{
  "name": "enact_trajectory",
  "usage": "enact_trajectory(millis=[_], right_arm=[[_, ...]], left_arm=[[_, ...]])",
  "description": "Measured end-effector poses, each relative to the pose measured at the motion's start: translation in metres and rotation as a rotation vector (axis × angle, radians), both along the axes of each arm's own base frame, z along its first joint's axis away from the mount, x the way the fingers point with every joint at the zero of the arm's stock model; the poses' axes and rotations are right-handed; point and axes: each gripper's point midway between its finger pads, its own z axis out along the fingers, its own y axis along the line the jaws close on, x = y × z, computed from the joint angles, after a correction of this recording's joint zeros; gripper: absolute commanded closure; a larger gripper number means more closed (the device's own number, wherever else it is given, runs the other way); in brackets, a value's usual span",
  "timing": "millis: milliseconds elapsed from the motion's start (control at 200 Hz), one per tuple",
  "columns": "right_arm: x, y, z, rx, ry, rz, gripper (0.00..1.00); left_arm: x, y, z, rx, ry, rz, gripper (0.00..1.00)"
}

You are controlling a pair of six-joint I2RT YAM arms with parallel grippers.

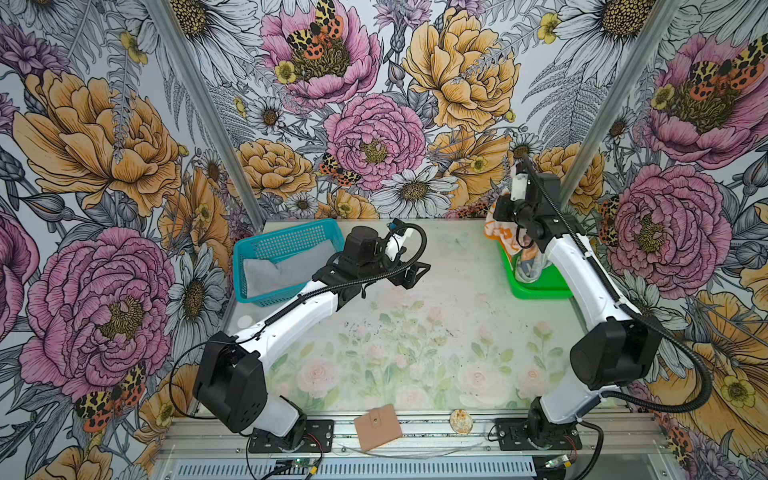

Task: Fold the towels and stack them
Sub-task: 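Pull the orange towel from the green basket onto the table with the right gripper, then grasp the orange towel's corners with both grippers near the tag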

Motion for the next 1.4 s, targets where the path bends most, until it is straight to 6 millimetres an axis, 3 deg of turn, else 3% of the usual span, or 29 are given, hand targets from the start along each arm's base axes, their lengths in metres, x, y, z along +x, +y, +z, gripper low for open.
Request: enact_trajectory(millis=[80,150,210,275,330,395,490,515,590,655,710,791,941,1186,1276,1356,1401], right_arm=[[-0.028,0.04,0.066,0.03,-0.152,0.118,1.0],[-0.052,0.06,0.1,0.068,-0.233,0.188,1.0],[-0.066,0.063,0.108,0.097,-0.254,0.21,1.0],[-0.073,0.061,0.093,0.128,-0.227,0.208,1.0],[-0.075,0.062,0.058,0.153,-0.156,0.205,1.0],[-0.074,0.064,-0.004,0.176,-0.025,0.193,1.0],[-0.083,0.062,-0.128,0.191,0.237,0.148,1.0],[-0.092,0.059,-0.165,0.191,0.318,0.13,1.0],[-0.126,0.049,-0.25,0.197,0.516,0.076,1.0],[-0.154,0.041,-0.297,0.204,0.633,0.033,1.0],[-0.171,0.036,-0.318,0.214,0.69,0.005,1.0],[-0.184,0.032,-0.324,0.239,0.703,-0.017,1.0],[-0.182,0.028,-0.3,0.283,0.621,-0.041,1.0],[-0.199,0.006,-0.295,0.25,0.641,-0.15,1.0],[-0.208,0.002,-0.296,0.24,0.667,-0.171,0.9],[-0.215,-0.003,-0.288,0.247,0.655,-0.189,0.65],[-0.217,-0.005,-0.28,0.249,0.629,-0.185,0.59]], left_arm=[[0.006,0.011,0.003,-0.014,-0.006,0.03,0.01],[0.01,0.02,0.009,-0.027,-0.016,0.055,0.01],[0.014,0.027,0.014,-0.038,-0.025,0.074,0.01],[0.017,0.034,0.018,-0.045,-0.031,0.092,0.01],[0.019,0.038,0.021,-0.053,-0.036,0.104,0.01],[0.022,0.042,0.022,-0.056,-0.039,0.115,0.01],[0.025,0.047,0.023,-0.056,-0.039,0.127,0.01],[0.025,0.048,0.022,-0.054,-0.038,0.129,0.01],[0.028,0.052,0.019,-0.043,-0.029,0.148,0.01],[0.03,0.057,0.015,-0.023,-0.015,0.176,0.01],[0.033,0.062,0.013,-0.003,-0.003,0.203,0.03],[0.04,0.067,0.009,0.036,0.018,0.242,0.06],[0.062,0.078,-0.011,0.149,0.084,0.341,0.13],[0.075,0.087,-0.095,0.382,0.322,0.4,0.2],[0.066,0.084,-0.129,0.487,0.4,0.394,0.21],[0.051,0.073,-0.156,0.585,0.451,0.358,0.26],[0.042,0.064,-0.168,0.627,0.474,0.327,0.31]])
